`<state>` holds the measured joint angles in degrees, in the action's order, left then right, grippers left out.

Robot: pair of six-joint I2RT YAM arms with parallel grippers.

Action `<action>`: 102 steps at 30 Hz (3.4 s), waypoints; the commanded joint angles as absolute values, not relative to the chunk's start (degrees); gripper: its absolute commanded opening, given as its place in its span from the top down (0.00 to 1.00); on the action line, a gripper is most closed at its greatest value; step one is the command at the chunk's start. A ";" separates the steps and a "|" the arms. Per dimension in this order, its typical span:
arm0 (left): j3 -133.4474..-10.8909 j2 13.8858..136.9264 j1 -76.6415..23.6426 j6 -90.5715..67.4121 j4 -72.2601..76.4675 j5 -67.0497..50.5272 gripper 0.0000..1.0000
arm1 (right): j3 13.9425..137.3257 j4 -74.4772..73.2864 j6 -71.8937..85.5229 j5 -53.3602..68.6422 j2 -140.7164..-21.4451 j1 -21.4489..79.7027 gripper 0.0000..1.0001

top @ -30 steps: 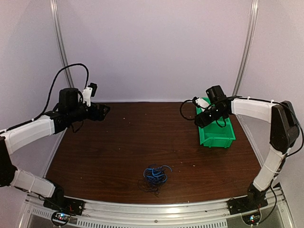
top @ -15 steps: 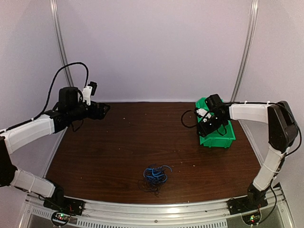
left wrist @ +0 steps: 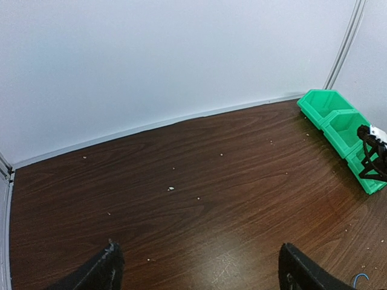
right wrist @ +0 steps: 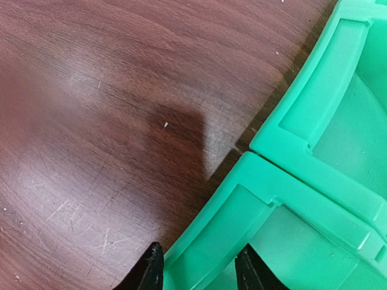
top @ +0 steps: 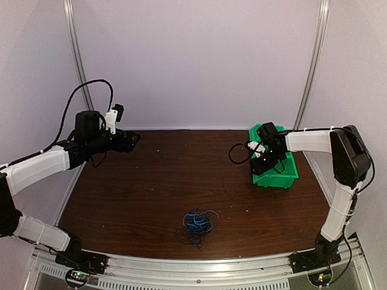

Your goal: Untangle the cables

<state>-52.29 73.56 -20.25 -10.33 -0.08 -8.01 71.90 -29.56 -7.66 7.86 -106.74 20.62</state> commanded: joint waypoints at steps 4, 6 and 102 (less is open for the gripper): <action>-54.25 73.41 -20.48 -9.69 1.67 -9.16 0.10 | 70.58 -29.60 -9.94 10.51 -105.24 20.57 0.62; -54.23 73.32 -20.48 -9.74 1.67 -9.30 0.10 | 70.20 -29.94 -10.50 11.35 -105.20 20.57 0.65; -33.97 67.62 -48.46 -17.86 6.46 -30.90 0.22 | 63.98 -31.11 -38.02 43.79 -87.83 37.66 0.67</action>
